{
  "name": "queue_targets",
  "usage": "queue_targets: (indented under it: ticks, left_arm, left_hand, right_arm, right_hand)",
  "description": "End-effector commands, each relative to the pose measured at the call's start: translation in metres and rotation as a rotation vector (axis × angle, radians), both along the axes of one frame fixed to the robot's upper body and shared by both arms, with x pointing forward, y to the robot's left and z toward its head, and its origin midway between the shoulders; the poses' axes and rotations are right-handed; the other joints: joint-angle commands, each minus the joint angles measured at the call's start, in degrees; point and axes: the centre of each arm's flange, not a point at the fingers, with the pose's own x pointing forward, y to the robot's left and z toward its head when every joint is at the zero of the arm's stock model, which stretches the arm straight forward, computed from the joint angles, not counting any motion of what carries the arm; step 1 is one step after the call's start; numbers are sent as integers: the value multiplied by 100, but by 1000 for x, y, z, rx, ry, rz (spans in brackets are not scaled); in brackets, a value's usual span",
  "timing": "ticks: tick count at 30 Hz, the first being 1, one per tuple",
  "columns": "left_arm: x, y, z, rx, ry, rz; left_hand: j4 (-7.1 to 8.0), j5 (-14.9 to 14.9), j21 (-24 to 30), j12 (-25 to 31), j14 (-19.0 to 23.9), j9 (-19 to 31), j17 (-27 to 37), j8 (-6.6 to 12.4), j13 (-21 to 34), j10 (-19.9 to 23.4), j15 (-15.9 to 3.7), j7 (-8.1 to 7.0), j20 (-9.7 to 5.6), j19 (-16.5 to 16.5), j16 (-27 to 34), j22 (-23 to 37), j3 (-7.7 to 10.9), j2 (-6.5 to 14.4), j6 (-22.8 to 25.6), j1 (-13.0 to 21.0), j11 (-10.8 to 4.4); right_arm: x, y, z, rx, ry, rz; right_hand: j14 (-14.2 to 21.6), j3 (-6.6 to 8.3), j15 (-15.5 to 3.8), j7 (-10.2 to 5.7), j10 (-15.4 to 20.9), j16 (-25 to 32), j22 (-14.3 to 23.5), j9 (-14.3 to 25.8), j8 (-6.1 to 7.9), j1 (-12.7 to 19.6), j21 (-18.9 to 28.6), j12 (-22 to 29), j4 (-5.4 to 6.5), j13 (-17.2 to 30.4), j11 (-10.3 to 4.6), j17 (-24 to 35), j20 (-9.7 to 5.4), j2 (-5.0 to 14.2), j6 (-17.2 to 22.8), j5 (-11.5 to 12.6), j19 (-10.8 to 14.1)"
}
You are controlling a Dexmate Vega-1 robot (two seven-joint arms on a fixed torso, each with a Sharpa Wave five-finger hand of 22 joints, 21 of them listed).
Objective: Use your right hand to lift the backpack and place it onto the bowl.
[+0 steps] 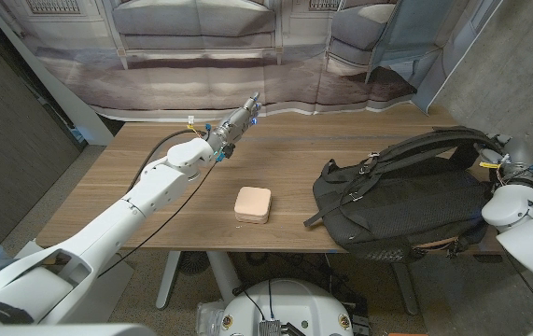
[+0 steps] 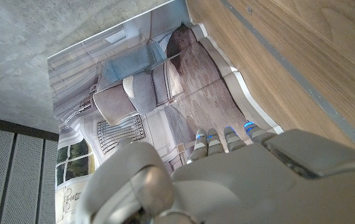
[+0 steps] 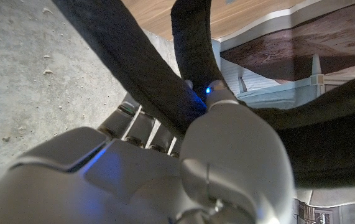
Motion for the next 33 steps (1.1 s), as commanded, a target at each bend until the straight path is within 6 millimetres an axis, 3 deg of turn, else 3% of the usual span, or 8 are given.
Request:
queue_targets:
  ticks: [1,10,22,26,29,33]
  left_arm:
    - [4,-1,0,4,3,-9]
    - [6,1,1,-2,2,-11]
    - [9,4,0,-7,-1,-16]
    - [11,5,-1,-7,1,-16]
    - [13,5,-1,-11,3,-20]
    - [15,5,-1,-13,2,-27]
  left_hand:
    - [-5,20,-9,-3,-32,28,23,-11,17,-48,34,24,46,-34,-3,21,-39,58,22,-9,0]
    - [-5,20,-11,-6,-33,28,23,-10,17,-56,33,27,56,-40,-3,21,-53,65,26,-3,-9]
    - [-6,20,-11,-3,-33,29,24,-14,17,-52,43,17,57,-44,-3,21,-69,75,16,3,-4]
    - [-5,20,-11,-1,-34,29,24,-11,17,-45,43,20,56,-44,-4,21,-76,80,23,6,-21]
    - [-5,20,-11,-6,-29,29,24,-11,17,-58,41,18,61,-44,-2,21,-79,81,23,7,-14]
    - [-5,20,-11,-3,-32,29,24,-12,17,-52,43,18,60,-46,-3,21,-85,85,22,9,-5]
  right_arm:
    - [-5,-1,5,-21,78,39]
    - [-7,2,10,-48,128,58]
    - [-10,10,17,-83,190,79]
    - [-12,12,19,-91,213,83]
    - [-13,14,21,-106,238,83]
    - [-17,17,26,-123,255,84]
  right_hand:
    - [-321,-84,-473,25,-366,-54,4,-7,-50,-150,-193,-60,7,-22,110,-90,-277,-98,-357,51,-167]
    - [-751,-176,-348,26,-847,-49,11,-56,-73,-340,-447,-83,32,-128,201,-234,-77,-199,-853,105,-331]
    - [-1397,-327,-137,192,-1456,-70,7,-152,-85,-580,-836,-96,59,-280,373,-432,228,-363,-1503,191,-681]
    - [-1499,-352,-101,226,-1536,-72,5,-166,-83,-622,-901,-93,68,-301,417,-462,276,-388,-1588,219,-740]
    - [-1584,-374,-74,244,-1594,-64,4,-183,-68,-654,-963,-80,72,-327,597,-500,301,-409,-1654,256,-767]
    - [-1611,-379,-64,253,-1613,-61,4,-189,-67,-661,-982,-76,73,-335,611,-512,315,-412,-1680,268,-777]
